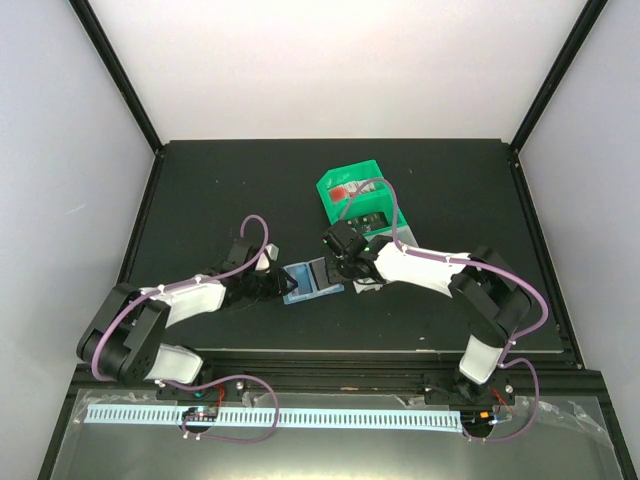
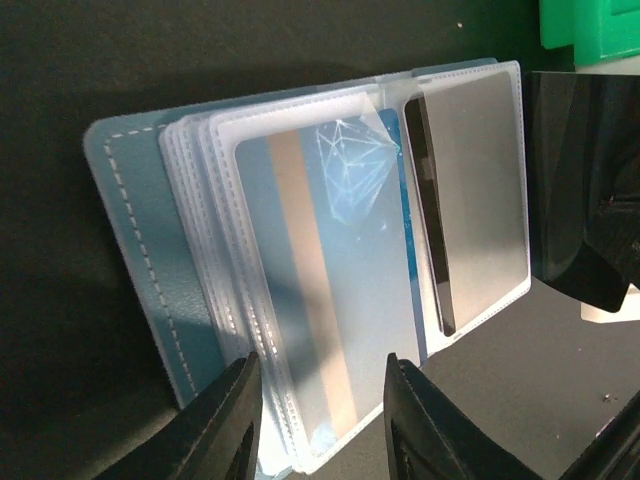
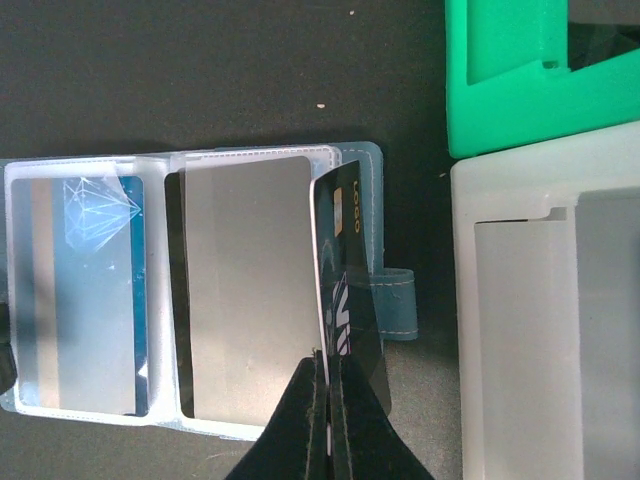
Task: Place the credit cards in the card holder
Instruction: Turn over the card slot in the card holder.
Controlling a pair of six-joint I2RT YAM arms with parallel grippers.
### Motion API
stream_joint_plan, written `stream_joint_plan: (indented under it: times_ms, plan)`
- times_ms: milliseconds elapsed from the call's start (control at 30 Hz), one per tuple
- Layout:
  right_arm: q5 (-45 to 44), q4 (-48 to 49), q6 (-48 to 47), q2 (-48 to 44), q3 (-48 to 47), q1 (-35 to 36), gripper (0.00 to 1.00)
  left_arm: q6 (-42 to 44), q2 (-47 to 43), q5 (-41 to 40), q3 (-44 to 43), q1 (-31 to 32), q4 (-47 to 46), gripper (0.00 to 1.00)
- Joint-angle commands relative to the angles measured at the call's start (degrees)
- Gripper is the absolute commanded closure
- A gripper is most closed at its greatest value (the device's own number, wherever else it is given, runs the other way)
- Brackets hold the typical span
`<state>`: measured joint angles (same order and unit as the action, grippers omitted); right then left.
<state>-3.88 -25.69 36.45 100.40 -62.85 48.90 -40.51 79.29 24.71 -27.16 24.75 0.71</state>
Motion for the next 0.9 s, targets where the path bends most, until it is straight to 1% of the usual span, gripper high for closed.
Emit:
stream_joint_plan:
  times_ms: [0,67,267,400,467,533,667,867]
  plan:
    - [1.29,0.2,-0.23,2.28,2.43,0.57,0.99,1.16,-2.71,-2.66,-1.11,-0.49,1.69,0.67]
    - [1.45,0.29,-0.39,2.26,2.54,0.57,0.99,0.93,-3.1,-2.31,-1.09,-0.5,1.6,0.69]
    - [1.69,0.55,-0.59,2.43,2.47,0.53,0.99,0.44,-1.95,-1.57,-1.21,-0.5,0.45,0.69]
    - [1.61,0.73,-0.43,2.47,2.6,0.55,0.99,0.44,-0.05,-1.16,-1.1,-0.59,-0.99,0.64]
    - [1.51,0.67,-0.41,2.67,2.55,0.53,0.99,0.2,0.98,-0.41,-0.89,-0.59,-2.27,0.64]
    - [1.46,0.66,-0.41,2.82,2.51,0.56,0.99,0.12,1.78,0.03,-0.92,-0.58,-2.95,0.65]
    - [1.44,0.73,-0.32,2.87,2.51,0.53,0.99,0.01,2.22,0.68,-0.76,-0.67,-3.91,0.75]
    - [1.57,0.82,-0.41,3.07,2.47,0.58,0.99,0.58,1.2,-0.18,-1.05,-0.69,-2.89,0.76]
